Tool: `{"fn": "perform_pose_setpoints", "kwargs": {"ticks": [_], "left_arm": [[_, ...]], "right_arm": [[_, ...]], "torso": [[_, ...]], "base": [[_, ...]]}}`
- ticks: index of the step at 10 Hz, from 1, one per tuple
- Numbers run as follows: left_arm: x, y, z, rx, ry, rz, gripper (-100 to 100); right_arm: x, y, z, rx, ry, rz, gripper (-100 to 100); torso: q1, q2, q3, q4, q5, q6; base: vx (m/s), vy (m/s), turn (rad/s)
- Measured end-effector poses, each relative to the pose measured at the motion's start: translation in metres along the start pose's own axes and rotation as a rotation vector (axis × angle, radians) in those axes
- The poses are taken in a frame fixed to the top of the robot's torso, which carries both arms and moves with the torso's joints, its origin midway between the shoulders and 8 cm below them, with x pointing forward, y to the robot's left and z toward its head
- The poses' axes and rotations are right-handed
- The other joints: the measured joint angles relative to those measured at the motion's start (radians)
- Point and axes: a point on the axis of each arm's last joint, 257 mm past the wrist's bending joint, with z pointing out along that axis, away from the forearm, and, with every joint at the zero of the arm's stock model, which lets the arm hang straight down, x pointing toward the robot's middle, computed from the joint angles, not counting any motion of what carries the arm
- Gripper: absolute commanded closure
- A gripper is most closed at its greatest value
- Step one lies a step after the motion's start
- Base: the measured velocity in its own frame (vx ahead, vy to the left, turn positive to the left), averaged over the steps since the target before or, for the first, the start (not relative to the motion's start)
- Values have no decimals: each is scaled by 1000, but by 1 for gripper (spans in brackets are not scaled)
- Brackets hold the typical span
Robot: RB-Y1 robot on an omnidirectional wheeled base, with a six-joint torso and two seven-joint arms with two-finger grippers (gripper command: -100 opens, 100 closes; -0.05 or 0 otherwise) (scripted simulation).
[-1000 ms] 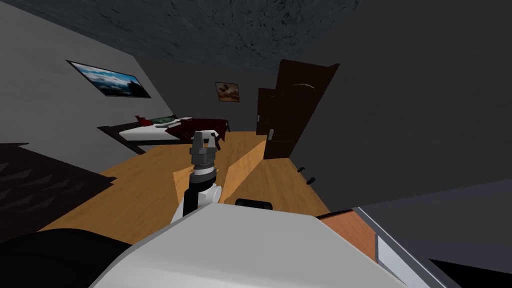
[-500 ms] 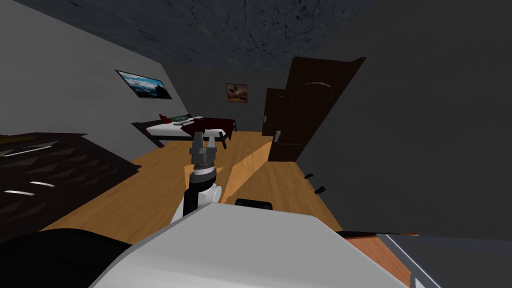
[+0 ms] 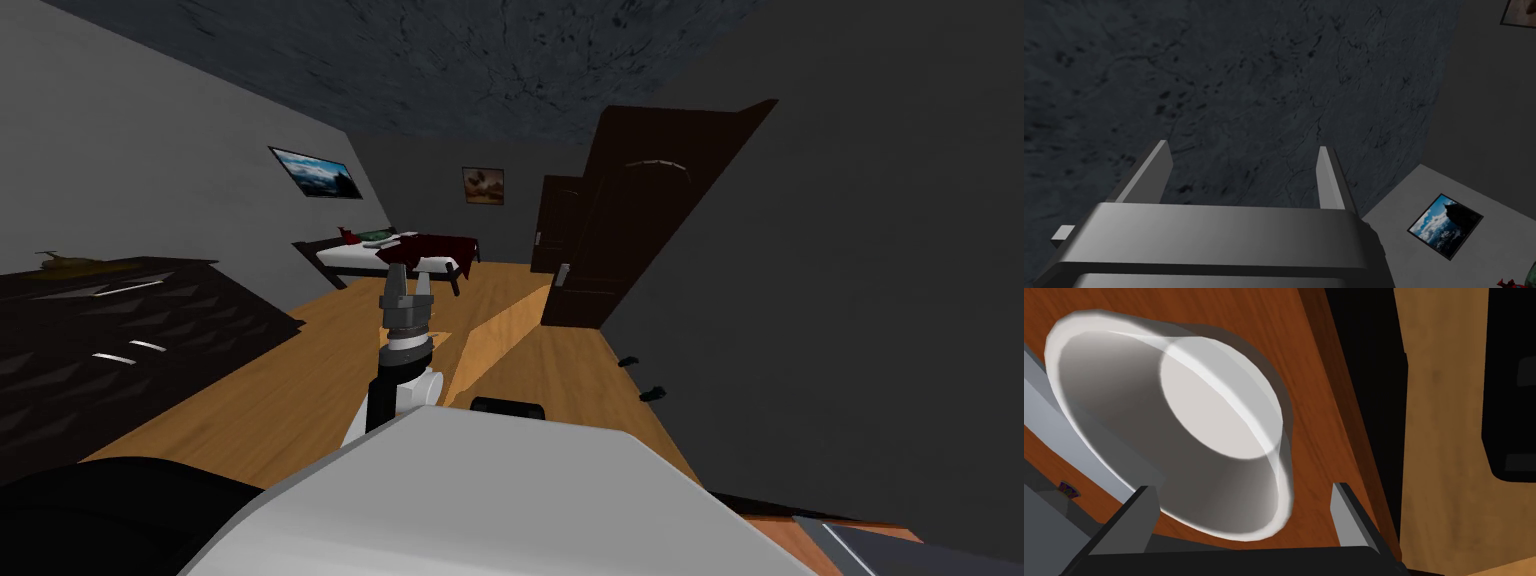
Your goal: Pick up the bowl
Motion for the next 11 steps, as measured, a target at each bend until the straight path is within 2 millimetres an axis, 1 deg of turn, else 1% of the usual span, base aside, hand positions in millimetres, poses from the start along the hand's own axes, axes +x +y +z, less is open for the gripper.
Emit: {"fn": "perform_pose_setpoints", "kwargs": {"ticks": [2,3,4,5,7,9,11], "left_arm": [[0,0,0,0,0,0,0],[0,0,0,0,0,0,0],[0,0,0,0,0,0,0],[0,0,0,0,0,0,0],[0,0,0,0,0,0,0],[0,0,0,0,0,0,0],[0,0,0,0,0,0,0]], "right_arm": [[22,13,-4,-8,44,-5,-100],[34,20,-4,-14,66,10,-100],[36,21,-4,-16,68,9,0],[36,21,-4,-15,68,9,-100],[11,16,12,-10,39,1,-100],[2,21,17,-27,22,10,-100],[-20,12,25,-22,-4,1,-100]], "torso": [[-2,-1,-1,0,0,0],[-3,-1,-1,0,-1,0],[-2,0,0,0,0,0],[0,1,0,0,0,0],[3,5,3,1,1,0],[3,3,1,0,1,1],[4,5,3,1,1,1]], "base": [[44,-56,158],[19,-36,33],[3,-7,-4],[-46,33,19],[-52,39,3],[-30,27,5],[-45,41,4]]}}
